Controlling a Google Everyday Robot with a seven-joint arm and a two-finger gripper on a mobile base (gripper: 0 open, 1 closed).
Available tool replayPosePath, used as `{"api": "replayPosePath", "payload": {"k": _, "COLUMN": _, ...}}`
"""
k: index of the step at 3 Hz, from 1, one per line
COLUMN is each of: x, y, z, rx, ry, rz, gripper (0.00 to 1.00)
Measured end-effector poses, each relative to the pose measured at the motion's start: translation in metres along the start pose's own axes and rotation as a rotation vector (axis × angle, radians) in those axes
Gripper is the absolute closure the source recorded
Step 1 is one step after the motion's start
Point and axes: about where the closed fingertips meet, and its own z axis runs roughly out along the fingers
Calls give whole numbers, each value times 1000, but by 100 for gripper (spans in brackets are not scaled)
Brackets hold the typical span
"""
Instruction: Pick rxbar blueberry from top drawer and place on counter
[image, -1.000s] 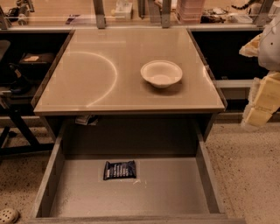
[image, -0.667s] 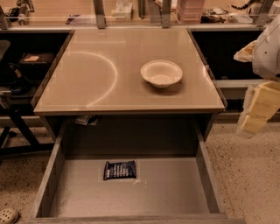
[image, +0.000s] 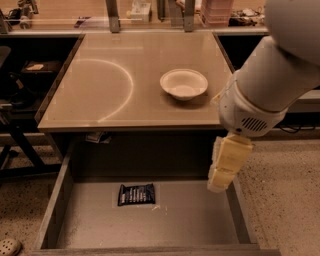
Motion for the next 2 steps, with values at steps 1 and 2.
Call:
{"api": "replayPosePath", "payload": {"k": 1, "x": 1, "y": 3, "z": 2, "rx": -3, "ry": 6, "rz": -1, "gripper": 0}}
{"api": "replayPosePath", "payload": {"k": 2, "x": -5, "y": 12, "z": 16, "rx": -22, "ry": -11, "rz": -14, "gripper": 0}}
